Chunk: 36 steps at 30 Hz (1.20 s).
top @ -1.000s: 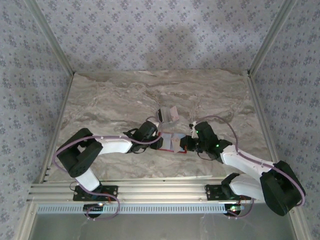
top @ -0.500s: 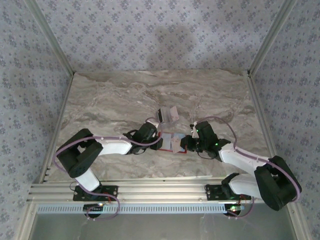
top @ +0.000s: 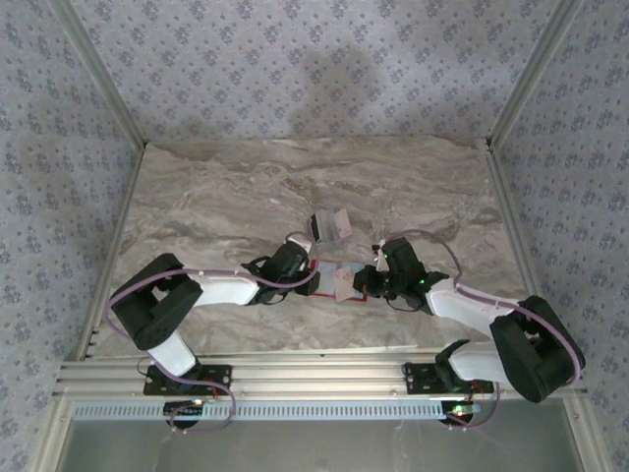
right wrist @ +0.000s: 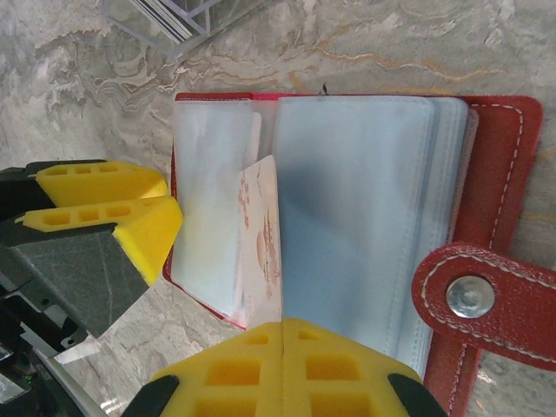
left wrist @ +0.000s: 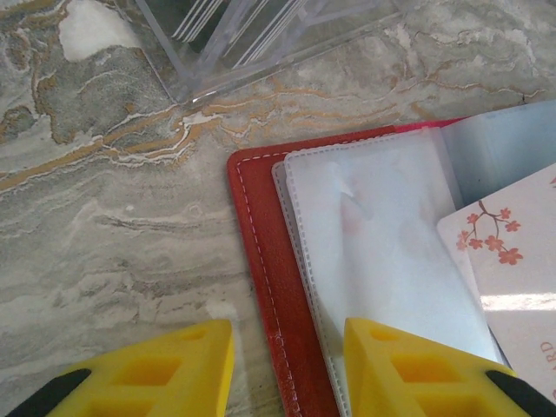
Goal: Put the credit cards into the card holder
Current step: Insert the credit card into the card slot.
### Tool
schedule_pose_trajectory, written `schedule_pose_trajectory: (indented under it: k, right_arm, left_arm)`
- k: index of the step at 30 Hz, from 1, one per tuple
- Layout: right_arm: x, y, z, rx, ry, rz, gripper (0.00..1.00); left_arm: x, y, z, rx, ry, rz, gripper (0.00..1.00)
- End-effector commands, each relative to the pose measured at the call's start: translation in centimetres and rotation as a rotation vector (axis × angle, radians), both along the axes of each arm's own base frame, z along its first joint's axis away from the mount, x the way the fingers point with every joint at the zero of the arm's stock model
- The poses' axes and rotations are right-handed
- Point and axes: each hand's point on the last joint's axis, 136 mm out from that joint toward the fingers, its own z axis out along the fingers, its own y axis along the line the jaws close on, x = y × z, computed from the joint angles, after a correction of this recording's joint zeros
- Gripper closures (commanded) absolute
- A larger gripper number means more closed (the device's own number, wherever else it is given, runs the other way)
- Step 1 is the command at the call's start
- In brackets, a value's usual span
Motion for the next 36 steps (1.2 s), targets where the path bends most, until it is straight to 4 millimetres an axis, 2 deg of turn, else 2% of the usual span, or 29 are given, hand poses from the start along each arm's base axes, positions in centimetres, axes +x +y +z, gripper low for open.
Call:
schedule_pose_trajectory:
  k: [1,18,23,36]
  right_arm:
    - [0.4,0.4,0.3,0.023,0.004,-0.003,1.00]
    - [1.9,0.7,0.1,0.015,-0.030,-0.067,1.00]
    - [2.0,0.5,-0.3,-0.005,-0.040,-0.096,1.00]
    - [2.2,1.3,-0.4,-0.044,-0.085,-0.103,1.00]
  left_arm:
    - [-1.5,0.6,-1.6,0.034,0.053,-0.015,0.61]
    - [-1.8,0.8,-2.1,0.028,0.067,-0.010,0.62]
    - [-1.8,0.8,-2.2,0.024,0.068,-0.008,0.62]
    - [-2.0,0.8,-2.6,0.022,0.077,-0.008,0.62]
